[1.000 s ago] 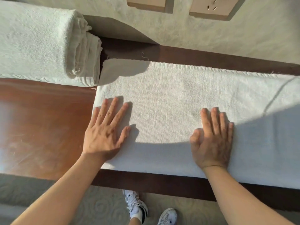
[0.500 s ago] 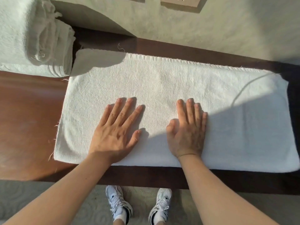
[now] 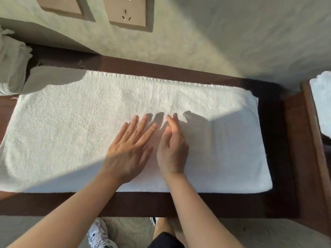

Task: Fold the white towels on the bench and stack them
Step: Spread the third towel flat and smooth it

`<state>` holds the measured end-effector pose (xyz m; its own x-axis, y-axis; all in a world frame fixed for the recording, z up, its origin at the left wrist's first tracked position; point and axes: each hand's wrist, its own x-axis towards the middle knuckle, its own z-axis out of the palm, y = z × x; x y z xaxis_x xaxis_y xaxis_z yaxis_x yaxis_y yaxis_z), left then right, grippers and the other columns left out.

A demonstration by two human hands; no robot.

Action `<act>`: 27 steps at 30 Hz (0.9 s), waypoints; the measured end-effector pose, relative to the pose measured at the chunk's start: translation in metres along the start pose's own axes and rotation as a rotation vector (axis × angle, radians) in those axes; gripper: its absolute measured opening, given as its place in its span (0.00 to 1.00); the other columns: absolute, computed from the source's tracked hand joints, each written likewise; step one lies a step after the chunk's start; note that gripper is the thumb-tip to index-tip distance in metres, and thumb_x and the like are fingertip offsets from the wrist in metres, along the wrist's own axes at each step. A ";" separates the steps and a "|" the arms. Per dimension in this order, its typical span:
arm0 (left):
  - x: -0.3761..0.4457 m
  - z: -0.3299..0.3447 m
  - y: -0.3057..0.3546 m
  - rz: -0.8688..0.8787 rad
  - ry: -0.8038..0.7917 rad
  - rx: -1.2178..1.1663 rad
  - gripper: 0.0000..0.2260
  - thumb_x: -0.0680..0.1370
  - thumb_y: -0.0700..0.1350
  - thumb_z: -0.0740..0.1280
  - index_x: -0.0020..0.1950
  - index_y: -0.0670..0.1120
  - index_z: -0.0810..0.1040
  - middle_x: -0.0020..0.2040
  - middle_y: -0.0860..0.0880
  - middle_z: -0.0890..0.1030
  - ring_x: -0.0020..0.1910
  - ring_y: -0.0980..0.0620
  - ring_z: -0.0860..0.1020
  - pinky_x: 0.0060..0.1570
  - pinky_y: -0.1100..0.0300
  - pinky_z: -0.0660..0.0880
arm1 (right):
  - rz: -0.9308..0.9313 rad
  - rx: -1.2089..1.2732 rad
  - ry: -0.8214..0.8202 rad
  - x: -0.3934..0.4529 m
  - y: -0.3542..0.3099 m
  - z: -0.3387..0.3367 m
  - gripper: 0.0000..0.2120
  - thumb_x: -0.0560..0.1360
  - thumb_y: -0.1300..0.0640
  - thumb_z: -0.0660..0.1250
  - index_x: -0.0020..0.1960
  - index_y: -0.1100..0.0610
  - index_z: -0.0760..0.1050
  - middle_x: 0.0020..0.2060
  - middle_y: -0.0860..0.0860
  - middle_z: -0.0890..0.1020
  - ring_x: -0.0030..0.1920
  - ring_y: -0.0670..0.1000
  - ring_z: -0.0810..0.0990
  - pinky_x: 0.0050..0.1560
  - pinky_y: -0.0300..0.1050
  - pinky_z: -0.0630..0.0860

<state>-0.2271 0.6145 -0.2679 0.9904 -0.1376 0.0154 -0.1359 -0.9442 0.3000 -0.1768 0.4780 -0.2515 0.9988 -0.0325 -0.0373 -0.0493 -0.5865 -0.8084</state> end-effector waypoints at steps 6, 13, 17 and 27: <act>0.003 0.011 0.000 0.012 -0.070 0.106 0.28 0.84 0.58 0.51 0.83 0.52 0.56 0.84 0.49 0.53 0.82 0.45 0.52 0.80 0.44 0.52 | -0.422 -0.770 -0.358 0.080 0.086 -0.101 0.29 0.84 0.42 0.49 0.83 0.49 0.52 0.82 0.52 0.51 0.82 0.53 0.45 0.80 0.57 0.44; 0.034 0.001 0.037 -0.129 -0.026 -0.030 0.27 0.82 0.60 0.53 0.71 0.43 0.73 0.79 0.43 0.65 0.82 0.46 0.54 0.80 0.45 0.52 | -0.132 -0.797 -0.157 0.108 0.102 -0.139 0.32 0.82 0.40 0.43 0.83 0.53 0.48 0.82 0.53 0.47 0.82 0.55 0.43 0.80 0.60 0.41; 0.101 0.010 0.072 -0.113 -0.040 -0.004 0.28 0.84 0.60 0.50 0.79 0.46 0.64 0.83 0.45 0.54 0.83 0.47 0.47 0.81 0.49 0.45 | -0.312 -0.660 -0.267 0.135 0.080 -0.109 0.30 0.81 0.43 0.47 0.82 0.50 0.56 0.82 0.54 0.55 0.82 0.56 0.50 0.80 0.59 0.43; 0.124 0.028 0.082 -0.150 -0.156 0.106 0.31 0.83 0.64 0.44 0.84 0.51 0.51 0.84 0.49 0.47 0.82 0.46 0.42 0.80 0.47 0.41 | -0.104 -0.791 -0.156 0.165 0.116 -0.152 0.32 0.83 0.40 0.44 0.83 0.51 0.47 0.82 0.52 0.46 0.82 0.55 0.42 0.79 0.61 0.39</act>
<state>-0.1164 0.5114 -0.2675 0.9847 -0.0299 -0.1715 0.0026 -0.9825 0.1860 -0.0181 0.2812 -0.2619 0.9847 0.1324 -0.1134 0.1135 -0.9806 -0.1596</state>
